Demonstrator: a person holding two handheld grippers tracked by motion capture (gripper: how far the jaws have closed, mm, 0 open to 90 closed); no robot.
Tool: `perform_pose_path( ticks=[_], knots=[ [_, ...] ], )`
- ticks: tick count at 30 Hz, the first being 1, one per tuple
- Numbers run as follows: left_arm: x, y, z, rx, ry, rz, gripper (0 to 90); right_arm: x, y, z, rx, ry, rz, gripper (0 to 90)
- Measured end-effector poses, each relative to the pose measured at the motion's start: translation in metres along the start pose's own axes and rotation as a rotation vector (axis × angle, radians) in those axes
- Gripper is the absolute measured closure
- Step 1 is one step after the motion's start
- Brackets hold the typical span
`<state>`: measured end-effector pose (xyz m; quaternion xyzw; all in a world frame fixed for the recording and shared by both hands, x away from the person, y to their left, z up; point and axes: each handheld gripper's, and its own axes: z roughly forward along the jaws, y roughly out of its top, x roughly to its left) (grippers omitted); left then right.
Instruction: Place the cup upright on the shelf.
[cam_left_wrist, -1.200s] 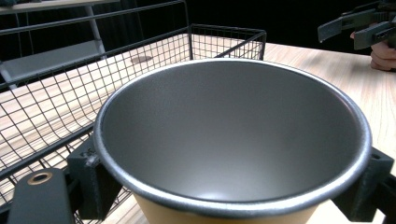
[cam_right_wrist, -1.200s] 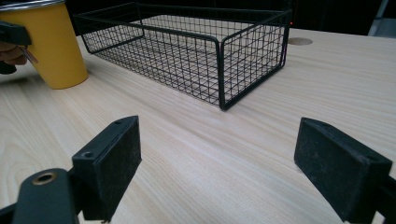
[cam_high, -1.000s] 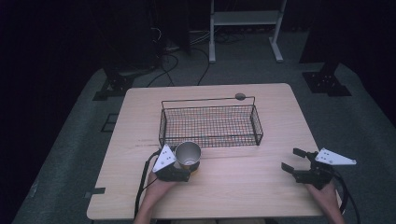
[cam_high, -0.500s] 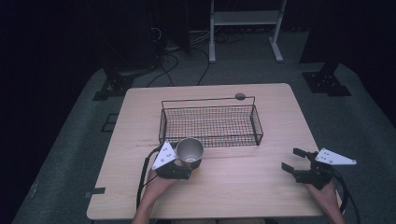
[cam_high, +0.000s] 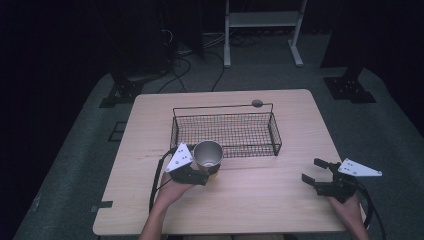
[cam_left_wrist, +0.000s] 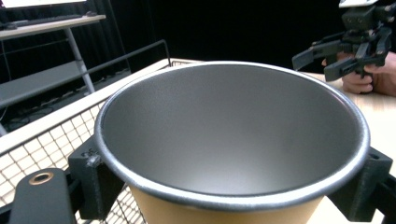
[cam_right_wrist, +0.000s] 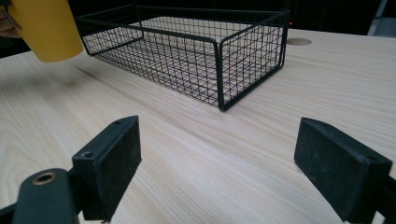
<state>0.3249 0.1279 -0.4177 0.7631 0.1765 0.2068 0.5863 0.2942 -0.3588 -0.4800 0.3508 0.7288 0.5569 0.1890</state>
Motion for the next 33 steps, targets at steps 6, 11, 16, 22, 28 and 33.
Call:
perform_pose_path(
  ticks=[6, 11, 16, 22, 28, 33],
  knots=[
    [0.005, 0.012, 0.004, 0.001, -0.019, 0.008, 13.0, 0.000, 0.000, 0.000, -0.001, 0.001, 0.001, 13.7],
    [0.011, 0.020, 0.008, 0.006, -0.024, 0.009, 13.0, 0.000, 0.000, 0.000, -0.003, 0.001, 0.002, 13.7],
    [0.015, 0.024, 0.012, 0.010, -0.029, 0.017, 13.0, 0.000, 0.000, 0.000, -0.004, 0.001, 0.003, 13.7],
    [0.021, 0.030, 0.018, 0.018, -0.037, 0.020, 13.0, -0.001, 0.000, -0.001, -0.006, 0.003, 0.005, 13.7],
    [0.029, 0.038, 0.023, 0.014, -0.043, 0.021, 13.0, -0.001, 0.000, 0.000, -0.008, 0.003, 0.003, 13.7],
    [0.037, 0.043, 0.029, 0.014, -0.051, 0.019, 12.9, -0.001, 0.000, -0.001, -0.007, 0.004, 0.005, 13.7]
  ],
)
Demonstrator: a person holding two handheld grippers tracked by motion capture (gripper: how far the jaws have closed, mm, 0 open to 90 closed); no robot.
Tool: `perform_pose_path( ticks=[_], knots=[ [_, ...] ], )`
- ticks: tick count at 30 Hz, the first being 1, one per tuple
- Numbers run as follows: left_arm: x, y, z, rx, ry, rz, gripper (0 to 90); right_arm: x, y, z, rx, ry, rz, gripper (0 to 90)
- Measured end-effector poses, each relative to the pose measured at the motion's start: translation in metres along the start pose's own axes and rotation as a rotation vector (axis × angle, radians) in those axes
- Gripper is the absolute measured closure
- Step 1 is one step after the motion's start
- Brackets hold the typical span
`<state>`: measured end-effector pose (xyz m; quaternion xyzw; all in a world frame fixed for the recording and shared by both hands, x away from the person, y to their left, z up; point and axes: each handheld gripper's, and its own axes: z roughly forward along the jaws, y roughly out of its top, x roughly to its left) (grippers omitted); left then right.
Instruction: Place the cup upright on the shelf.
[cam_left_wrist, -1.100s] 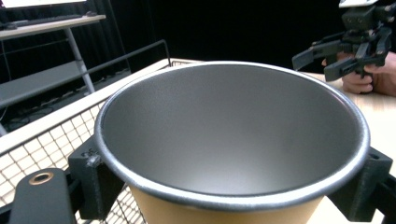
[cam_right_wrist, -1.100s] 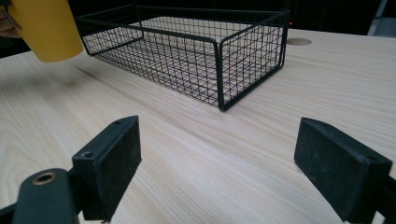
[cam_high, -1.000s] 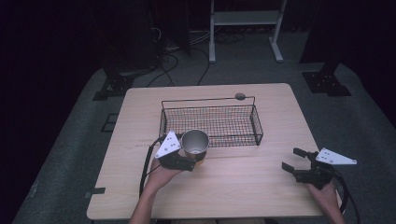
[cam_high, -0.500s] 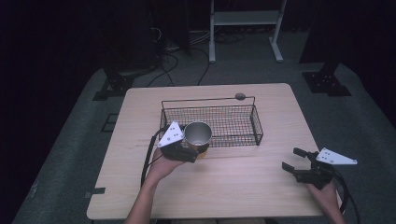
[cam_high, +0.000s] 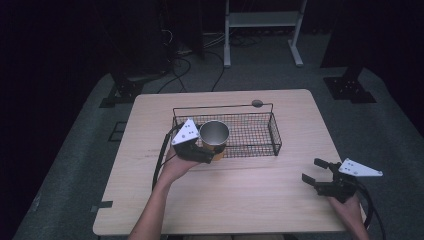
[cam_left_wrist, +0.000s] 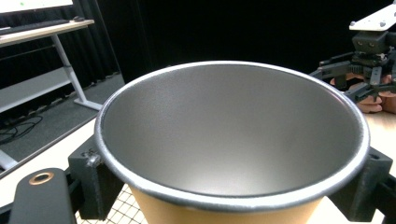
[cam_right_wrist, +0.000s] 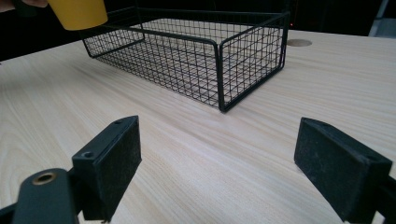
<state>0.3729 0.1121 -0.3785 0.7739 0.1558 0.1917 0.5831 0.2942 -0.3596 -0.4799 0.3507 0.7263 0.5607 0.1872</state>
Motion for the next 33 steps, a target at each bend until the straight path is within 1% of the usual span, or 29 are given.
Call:
perform_pose_path(
  ticks=[2, 4, 9, 17, 20, 23, 26, 33],
  knots=[
    [0.003, 0.001, 0.002, 0.002, 0.002, 0.003, 12.9, 0.000, 0.000, 0.000, -0.001, 0.000, 0.000, 13.7],
    [0.006, 0.003, 0.004, 0.001, -0.003, -0.003, 13.0, 0.000, 0.000, 0.000, -0.001, 0.001, 0.000, 13.7],
    [0.012, 0.007, 0.009, 0.002, -0.005, 0.003, 13.0, 0.000, 0.000, 0.000, -0.002, 0.002, 0.000, 13.7],
    [0.022, 0.014, 0.016, -0.002, -0.016, -0.004, 13.0, 0.000, 0.000, 0.000, -0.004, 0.003, 0.002, 13.7],
    [0.026, 0.018, 0.019, 0.006, -0.016, 0.003, 13.0, 0.000, 0.000, 0.000, -0.004, 0.003, 0.003, 13.7],
    [0.030, 0.021, 0.021, -0.001, -0.019, 0.002, 13.0, 0.000, 0.000, 0.000, -0.004, 0.005, 0.004, 13.7],
    [0.033, 0.024, 0.024, 0.003, -0.022, 0.004, 13.0, -0.001, 0.000, 0.000, -0.006, 0.004, 0.001, 13.7],
    [0.041, 0.026, 0.032, 0.012, -0.028, 0.001, 13.0, -0.001, 0.000, -0.001, -0.007, 0.006, 0.001, 13.7]
  ],
)
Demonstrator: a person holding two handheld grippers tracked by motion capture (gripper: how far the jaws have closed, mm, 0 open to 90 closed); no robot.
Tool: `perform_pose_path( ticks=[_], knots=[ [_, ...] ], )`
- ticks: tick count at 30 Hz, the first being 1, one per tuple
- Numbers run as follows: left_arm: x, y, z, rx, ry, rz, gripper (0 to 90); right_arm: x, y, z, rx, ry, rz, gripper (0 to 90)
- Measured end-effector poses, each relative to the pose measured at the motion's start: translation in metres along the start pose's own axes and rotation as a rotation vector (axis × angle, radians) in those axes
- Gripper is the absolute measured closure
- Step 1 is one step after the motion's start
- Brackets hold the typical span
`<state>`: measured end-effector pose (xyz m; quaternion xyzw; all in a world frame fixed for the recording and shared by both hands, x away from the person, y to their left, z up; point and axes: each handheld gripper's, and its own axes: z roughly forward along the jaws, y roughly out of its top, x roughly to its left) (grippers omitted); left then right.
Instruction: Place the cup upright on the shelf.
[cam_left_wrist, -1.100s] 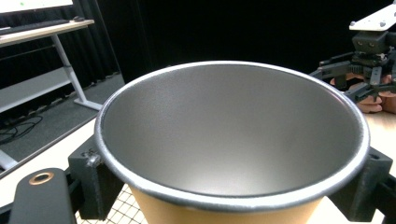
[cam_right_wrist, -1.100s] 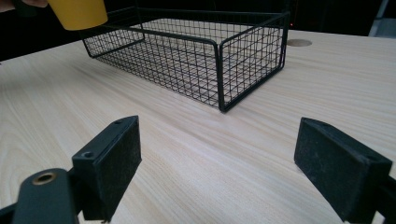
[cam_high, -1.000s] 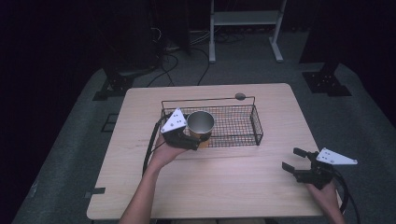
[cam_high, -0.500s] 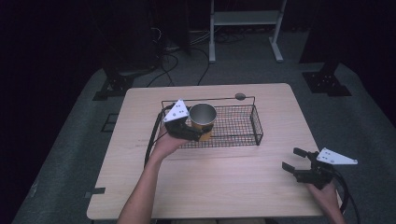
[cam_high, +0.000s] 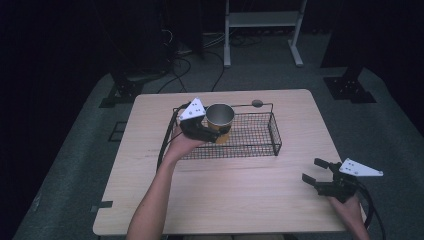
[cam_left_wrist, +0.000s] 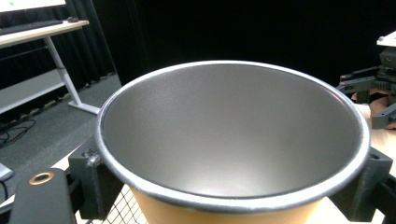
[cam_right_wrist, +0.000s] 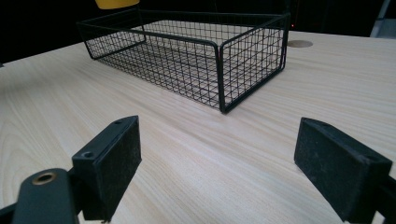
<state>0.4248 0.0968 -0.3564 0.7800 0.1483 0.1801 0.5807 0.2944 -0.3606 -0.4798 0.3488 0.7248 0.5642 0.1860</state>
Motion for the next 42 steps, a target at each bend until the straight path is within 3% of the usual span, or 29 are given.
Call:
perform_pose_path(
  ticks=[22, 42],
  knots=[
    [0.027, 0.003, 0.028, 0.018, -0.033, -0.014, 13.0, 0.000, 0.000, 0.000, 0.000, 0.004, 0.000, 13.7],
    [0.046, -0.022, 0.053, 0.069, -0.072, -0.038, 13.0, 0.000, 0.000, 0.000, 0.000, 0.007, 0.001, 13.7]
  ],
)
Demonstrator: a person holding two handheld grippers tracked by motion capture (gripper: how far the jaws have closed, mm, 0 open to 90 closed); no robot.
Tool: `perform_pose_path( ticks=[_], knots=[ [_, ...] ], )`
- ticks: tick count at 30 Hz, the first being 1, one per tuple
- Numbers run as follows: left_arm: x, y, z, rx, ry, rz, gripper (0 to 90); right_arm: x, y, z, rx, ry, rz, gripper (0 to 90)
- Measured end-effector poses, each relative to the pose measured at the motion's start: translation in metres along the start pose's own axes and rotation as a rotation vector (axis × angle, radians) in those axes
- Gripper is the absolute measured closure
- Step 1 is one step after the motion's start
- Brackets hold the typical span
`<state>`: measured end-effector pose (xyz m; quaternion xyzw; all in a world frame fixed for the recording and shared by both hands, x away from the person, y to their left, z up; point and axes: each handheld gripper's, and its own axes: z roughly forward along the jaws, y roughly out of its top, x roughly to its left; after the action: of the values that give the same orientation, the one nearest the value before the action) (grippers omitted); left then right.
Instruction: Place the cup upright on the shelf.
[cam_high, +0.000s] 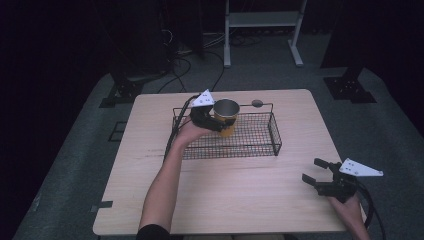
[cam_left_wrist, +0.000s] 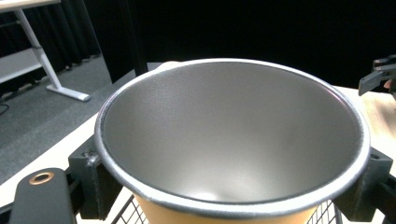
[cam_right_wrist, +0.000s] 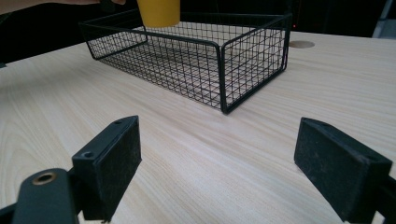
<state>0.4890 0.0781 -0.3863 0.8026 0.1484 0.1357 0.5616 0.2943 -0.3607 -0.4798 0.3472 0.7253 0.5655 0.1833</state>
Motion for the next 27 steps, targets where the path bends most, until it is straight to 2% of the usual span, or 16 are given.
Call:
perform_pose_path(
  ticks=[10, 19, 27],
  knots=[
    [0.008, -0.011, 0.005, 0.030, 0.010, -0.021, 12.9, 0.000, 0.000, 0.000, 0.001, 0.000, 0.000, 13.7],
    [0.012, -0.021, 0.010, 0.096, 0.008, -0.033, 12.9, 0.000, 0.000, 0.000, 0.001, 0.002, 0.000, 13.7],
    [0.012, -0.025, 0.015, 0.135, 0.004, -0.025, 12.8, 0.000, 0.000, 0.000, 0.001, 0.002, 0.001, 13.7]
  ],
)
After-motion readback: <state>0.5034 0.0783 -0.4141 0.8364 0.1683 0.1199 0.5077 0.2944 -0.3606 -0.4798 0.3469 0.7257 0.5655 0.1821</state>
